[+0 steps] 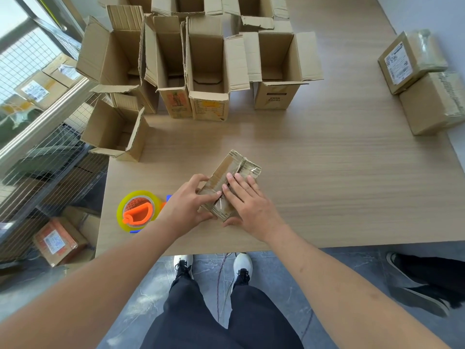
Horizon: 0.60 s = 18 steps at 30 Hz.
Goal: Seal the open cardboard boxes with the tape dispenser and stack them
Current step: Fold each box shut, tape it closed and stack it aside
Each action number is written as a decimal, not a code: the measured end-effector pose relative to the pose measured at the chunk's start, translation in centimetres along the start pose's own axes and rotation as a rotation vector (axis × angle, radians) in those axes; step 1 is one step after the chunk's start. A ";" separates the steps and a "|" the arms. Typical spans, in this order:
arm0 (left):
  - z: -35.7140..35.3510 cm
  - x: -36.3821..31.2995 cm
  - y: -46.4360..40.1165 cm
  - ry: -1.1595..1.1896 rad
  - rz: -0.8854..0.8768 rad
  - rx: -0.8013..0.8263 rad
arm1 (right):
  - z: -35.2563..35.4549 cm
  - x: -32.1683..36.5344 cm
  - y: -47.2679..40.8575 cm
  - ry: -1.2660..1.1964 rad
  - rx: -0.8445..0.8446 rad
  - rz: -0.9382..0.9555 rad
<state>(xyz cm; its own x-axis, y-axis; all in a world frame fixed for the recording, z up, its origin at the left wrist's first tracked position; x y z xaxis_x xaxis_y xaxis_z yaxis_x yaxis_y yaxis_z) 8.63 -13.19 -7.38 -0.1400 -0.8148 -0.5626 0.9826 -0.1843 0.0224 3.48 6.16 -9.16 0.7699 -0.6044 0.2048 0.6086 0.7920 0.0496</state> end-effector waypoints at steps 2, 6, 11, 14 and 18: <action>-0.4 -0.1 0.3 0.010 0.007 -0.021 | -0.2 0.5 0.1 0.006 0.041 -0.015; -0.5 -0.5 0.7 0.054 0.054 -0.004 | 0.1 1.5 -0.3 -0.091 0.149 -0.050; -0.2 0.0 2.4 -0.052 0.020 0.064 | 1.3 0.9 -1.3 -0.144 0.252 0.072; -0.3 0.2 2.7 -0.160 -0.021 0.054 | 1.5 1.0 -1.6 -0.138 0.243 0.102; -0.9 0.2 2.7 -0.245 -0.088 0.048 | 1.3 1.0 -1.6 -0.150 0.211 0.087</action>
<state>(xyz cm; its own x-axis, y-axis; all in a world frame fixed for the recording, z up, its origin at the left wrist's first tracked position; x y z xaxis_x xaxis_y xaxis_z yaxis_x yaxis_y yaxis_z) 11.39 -13.43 -8.17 -0.2555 -0.9023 -0.3473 0.9593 -0.2812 0.0246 3.08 4.38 -7.79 0.7707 -0.5265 0.3588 0.4760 0.8501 0.2251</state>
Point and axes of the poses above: each hand's wrist, its own y-axis away from the middle knuckle, its own z-axis out of the back of the hand, x = y × z, the point moved 3 cm from there along -y, towards the middle knuckle
